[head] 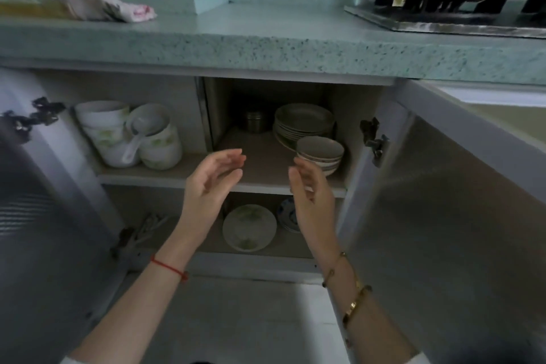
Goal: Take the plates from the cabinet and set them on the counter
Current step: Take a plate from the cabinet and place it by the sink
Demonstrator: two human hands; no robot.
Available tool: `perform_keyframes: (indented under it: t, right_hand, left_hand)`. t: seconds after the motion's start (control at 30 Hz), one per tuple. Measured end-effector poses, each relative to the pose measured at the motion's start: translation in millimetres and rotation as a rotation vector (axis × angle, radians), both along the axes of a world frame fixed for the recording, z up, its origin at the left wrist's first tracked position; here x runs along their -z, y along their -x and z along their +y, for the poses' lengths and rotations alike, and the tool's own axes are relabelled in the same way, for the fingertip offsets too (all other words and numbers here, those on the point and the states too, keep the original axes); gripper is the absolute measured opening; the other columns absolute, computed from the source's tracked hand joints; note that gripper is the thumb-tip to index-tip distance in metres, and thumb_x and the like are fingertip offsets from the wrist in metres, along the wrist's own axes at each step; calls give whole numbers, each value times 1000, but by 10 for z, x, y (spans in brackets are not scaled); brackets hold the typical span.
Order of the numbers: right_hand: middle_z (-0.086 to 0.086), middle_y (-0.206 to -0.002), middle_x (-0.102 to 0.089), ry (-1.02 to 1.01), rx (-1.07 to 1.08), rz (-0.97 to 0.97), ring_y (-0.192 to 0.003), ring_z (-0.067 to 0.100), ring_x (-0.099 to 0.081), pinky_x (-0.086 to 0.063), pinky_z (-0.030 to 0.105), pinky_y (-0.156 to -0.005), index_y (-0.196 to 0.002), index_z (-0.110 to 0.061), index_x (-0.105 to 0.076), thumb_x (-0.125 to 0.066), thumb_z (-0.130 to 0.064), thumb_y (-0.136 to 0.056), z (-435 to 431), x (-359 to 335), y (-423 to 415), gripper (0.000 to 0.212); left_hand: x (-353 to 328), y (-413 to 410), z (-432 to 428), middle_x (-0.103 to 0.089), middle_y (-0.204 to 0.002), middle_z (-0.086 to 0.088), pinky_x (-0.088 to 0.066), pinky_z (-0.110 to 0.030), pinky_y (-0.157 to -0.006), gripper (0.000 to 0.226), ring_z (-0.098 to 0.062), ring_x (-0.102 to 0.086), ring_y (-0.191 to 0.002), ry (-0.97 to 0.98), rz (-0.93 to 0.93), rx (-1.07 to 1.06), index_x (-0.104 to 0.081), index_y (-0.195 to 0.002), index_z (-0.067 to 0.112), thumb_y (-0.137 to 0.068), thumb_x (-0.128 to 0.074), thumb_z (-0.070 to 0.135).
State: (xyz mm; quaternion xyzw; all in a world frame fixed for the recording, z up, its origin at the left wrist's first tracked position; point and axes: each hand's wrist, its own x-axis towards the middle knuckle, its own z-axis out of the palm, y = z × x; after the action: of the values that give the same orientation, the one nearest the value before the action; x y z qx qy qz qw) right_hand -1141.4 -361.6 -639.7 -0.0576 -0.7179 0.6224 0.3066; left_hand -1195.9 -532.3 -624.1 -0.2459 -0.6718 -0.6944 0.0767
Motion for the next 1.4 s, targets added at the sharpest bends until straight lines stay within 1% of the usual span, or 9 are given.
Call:
perform_keyframes:
  t: [0.1,0.4,0.63,0.73,0.83,1.0,1.13,1.23,1.4]
  right_hand:
    - [-22,-104,-65,13,-16,-58,-97,-10,-59,-44,3,-75,-120,-25,-62,-57,-36,-95,37,320,190,27]
    - [-18,-101,-67,17,-89,-378,-91,-12,-60,-48,11,-76,-110,-29,-65,-56,-37,-95,-7,1664,661,19]
    - [-13,-97,-66,37,-84,-502,-89,-2,-61,-45,3,-69,-104,-28,-62,-56,-31,-96,-54,2462,1152,10]
    - [-16,-90,-65,39,-37,-543,-85,3,-61,-45,7,-68,-93,-31,-63,-59,-28,-95,-43,2740,1398,5]
    - [-14,-86,-65,30,37,-556,-78,-3,-58,-42,2,-65,-89,-28,-65,-63,-25,-93,7,2993,1624,5]
    - [4,-93,-68,-17,130,-632,-86,14,-60,-42,23,-79,-96,-13,-70,-64,-20,-92,114,3420,1920,10]
    - [17,-108,-72,-113,178,-694,-98,27,-65,-37,16,-77,-105,2,-70,-64,-15,-91,204,3659,2062,23]
    - [22,-115,-69,-218,188,-744,-109,35,-63,-43,30,-94,-117,5,-65,-64,-13,-91,239,3780,2132,32]
    - [21,-119,-68,-417,260,-696,-116,36,-57,-31,26,-102,-119,3,-65,-63,-4,-85,251,3873,2145,34]
  left_hand:
    - [301,232,-68,-71,-115,-4,-51,-23,-95,27,-13,-66,-111,69,-48,-14,-67,-117,10,-91,-63,1]
    - [1664,722,-217,-75,-104,1,-53,-32,-90,20,-10,-70,-96,143,-423,-46,-72,-103,15,-89,-68,1]
    - [2516,1279,-390,-70,-117,-17,-51,-49,-100,25,-37,-66,-109,210,-484,-111,-72,-105,10,-87,-65,-6]
    - [2804,1562,-402,-72,-115,-17,-53,-45,-100,26,-34,-68,-108,265,-507,-140,-69,-112,6,-89,-64,-3]
    - [3029,1817,-362,-71,-112,-9,-55,-30,-95,25,-21,-67,-102,335,-528,-130,-66,-111,14,-89,-65,1]
    - [3421,2117,-284,-65,-107,-10,-52,-12,-75,37,-15,-64,-88,354,-538,-128,-63,-119,6,-85,-67,-9]
    - [3669,2275,-232,-65,-110,-7,-48,-17,-76,36,-15,-62,-92,404,-622,-147,-64,-118,16,-86,-68,-2]
    - [3825,2348,-195,-61,-109,2,-44,-22,-80,39,-17,-59,-96,444,-661,-220,-64,-123,9,-85,-71,2]
    - [3951,2399,-117,-64,-112,-2,-46,-27,-87,47,-22,-62,-104,500,-672,-166,-64,-127,6,-82,-66,-6]
